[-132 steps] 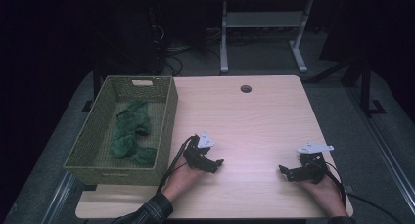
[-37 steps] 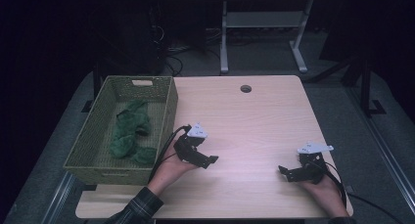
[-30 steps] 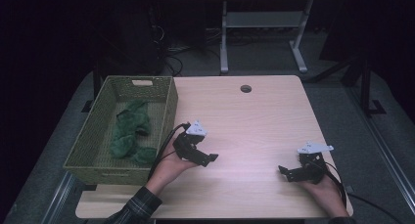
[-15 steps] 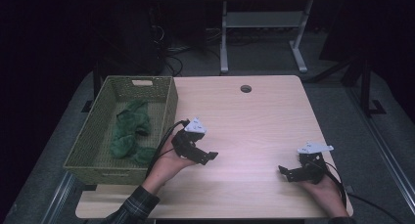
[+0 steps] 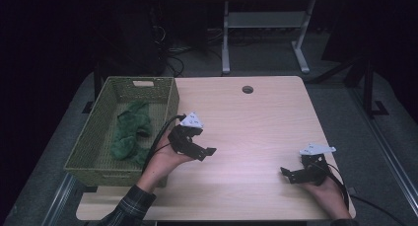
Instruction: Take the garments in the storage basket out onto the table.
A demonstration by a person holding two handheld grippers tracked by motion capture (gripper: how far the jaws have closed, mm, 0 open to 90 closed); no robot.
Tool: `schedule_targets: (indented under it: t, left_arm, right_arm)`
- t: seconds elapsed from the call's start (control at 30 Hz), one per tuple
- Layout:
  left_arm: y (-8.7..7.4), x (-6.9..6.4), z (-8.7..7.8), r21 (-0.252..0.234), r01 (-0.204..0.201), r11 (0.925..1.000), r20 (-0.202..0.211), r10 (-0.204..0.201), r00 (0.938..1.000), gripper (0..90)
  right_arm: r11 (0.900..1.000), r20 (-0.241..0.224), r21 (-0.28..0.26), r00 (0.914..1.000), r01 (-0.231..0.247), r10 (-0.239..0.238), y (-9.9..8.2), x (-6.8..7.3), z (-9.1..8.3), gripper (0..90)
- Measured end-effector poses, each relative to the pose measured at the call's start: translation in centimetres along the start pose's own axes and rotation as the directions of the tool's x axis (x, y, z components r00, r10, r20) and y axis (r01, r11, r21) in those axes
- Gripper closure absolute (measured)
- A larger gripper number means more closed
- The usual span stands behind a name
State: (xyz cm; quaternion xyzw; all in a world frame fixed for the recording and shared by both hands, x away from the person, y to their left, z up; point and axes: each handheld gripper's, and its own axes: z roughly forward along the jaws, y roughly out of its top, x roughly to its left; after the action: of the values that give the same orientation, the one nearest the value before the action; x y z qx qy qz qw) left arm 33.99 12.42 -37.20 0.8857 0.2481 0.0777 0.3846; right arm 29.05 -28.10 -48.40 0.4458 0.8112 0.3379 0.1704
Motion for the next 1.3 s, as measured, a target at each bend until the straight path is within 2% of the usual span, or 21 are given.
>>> schedule_targets:
  t: [0.47,0.77,0.8,0.93,1.3]
  left_arm:
    - [0.1,1.0,-2.0,-0.005,-0.001,1.0000,-0.009,0.001,1.0000,15.0]
    - [-0.1,2.4,-3.8,-0.021,0.013,0.9997,-0.020,-0.013,0.9997,18.5]
    - [-0.2,2.5,-3.9,-0.031,0.025,0.9992,-0.019,-0.026,0.9995,19.4]
    - [-0.3,3.0,-4.6,-0.023,0.028,0.9993,-0.033,-0.029,0.9990,20.4]
    - [-1.0,4.6,-7.0,-0.040,0.058,0.9975,-0.073,-0.061,0.9955,23.6]
  right_arm:
    - [1.0000,0.000,0.001,1.0000,-0.004,0.004,0.0,0.0,0.0,0.0]
    - [1.0000,0.000,0.001,1.0000,-0.006,0.006,0.0,0.0,0.0,0.0]
    - [1.0000,0.000,0.001,1.0000,-0.005,0.005,0.0,0.0,0.0,0.0]
    - [1.0000,0.000,0.001,1.0000,-0.005,0.005,0.0,0.0,0.0,0.0]
    - [1.0000,0.000,0.001,1.0000,-0.005,0.005,0.0,0.0,0.0,0.0]
